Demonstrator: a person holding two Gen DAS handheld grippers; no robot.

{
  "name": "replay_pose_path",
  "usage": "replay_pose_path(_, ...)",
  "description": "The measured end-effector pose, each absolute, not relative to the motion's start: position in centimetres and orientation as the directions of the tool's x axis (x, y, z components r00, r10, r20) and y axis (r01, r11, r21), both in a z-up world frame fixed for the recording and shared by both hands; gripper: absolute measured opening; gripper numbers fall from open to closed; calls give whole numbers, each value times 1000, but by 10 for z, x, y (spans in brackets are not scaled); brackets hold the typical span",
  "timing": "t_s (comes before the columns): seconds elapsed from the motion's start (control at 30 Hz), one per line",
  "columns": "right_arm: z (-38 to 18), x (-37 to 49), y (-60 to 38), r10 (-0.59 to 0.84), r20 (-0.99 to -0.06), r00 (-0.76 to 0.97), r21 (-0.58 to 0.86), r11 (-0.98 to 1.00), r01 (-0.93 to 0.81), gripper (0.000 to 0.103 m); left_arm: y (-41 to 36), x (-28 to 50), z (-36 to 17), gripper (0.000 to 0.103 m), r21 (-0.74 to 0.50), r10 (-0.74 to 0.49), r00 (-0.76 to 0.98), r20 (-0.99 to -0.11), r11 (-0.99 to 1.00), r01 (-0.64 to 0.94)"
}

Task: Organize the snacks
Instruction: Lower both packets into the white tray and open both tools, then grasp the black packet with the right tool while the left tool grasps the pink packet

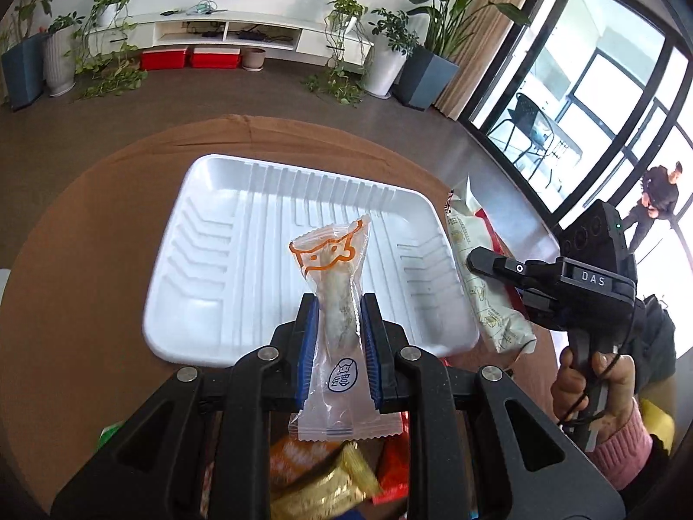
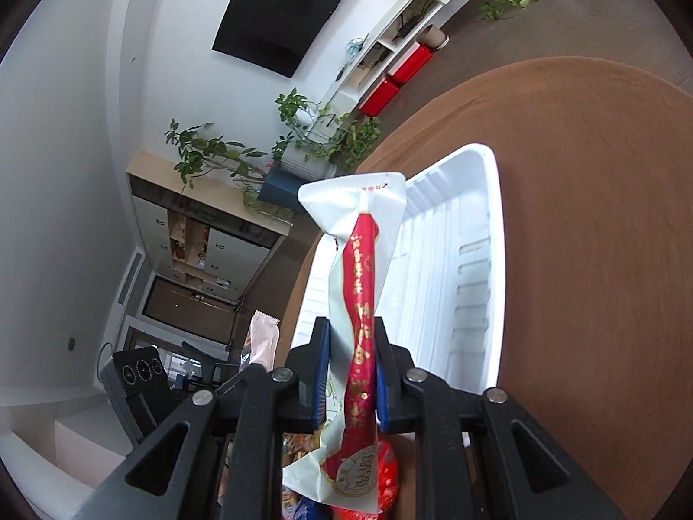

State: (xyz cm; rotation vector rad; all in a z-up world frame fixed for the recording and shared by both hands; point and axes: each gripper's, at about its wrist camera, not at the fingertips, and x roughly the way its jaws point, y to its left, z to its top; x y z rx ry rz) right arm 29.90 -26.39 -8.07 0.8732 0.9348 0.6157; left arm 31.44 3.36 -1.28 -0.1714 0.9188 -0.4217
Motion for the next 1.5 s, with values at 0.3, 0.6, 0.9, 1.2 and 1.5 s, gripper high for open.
replay_pose_path(0.3, -80, 319, -255, 721, -496, 484, 794, 602, -83, 19, -8, 354, -35, 20, -259, -390, 505, -770, 915, 310)
replay_pose_path(0.6, -81, 324, -253, 651, -573, 498, 715, 694, -85, 20, -34, 373, -60, 21, -237, -373, 488, -789, 918, 317)
replay_pose_path(0.9, -57, 317, -252, 632, -573, 522, 686, 718, -115, 23, -33, 366, -55, 21, -219, -374, 508, -776, 915, 339)
replay_pose_path(1.2, 0, 262, -253, 588, -546, 597, 600, 771, -211, 41, 4, 306, -17, 23, -224, -374, 581, -723, 922, 315)
replay_pose_path(1.5, 1, 173, -247, 464, -602, 650, 459, 867, -195, 62, 64, 203, -3, 49, -216, -330, 642, -692, 943, 252)
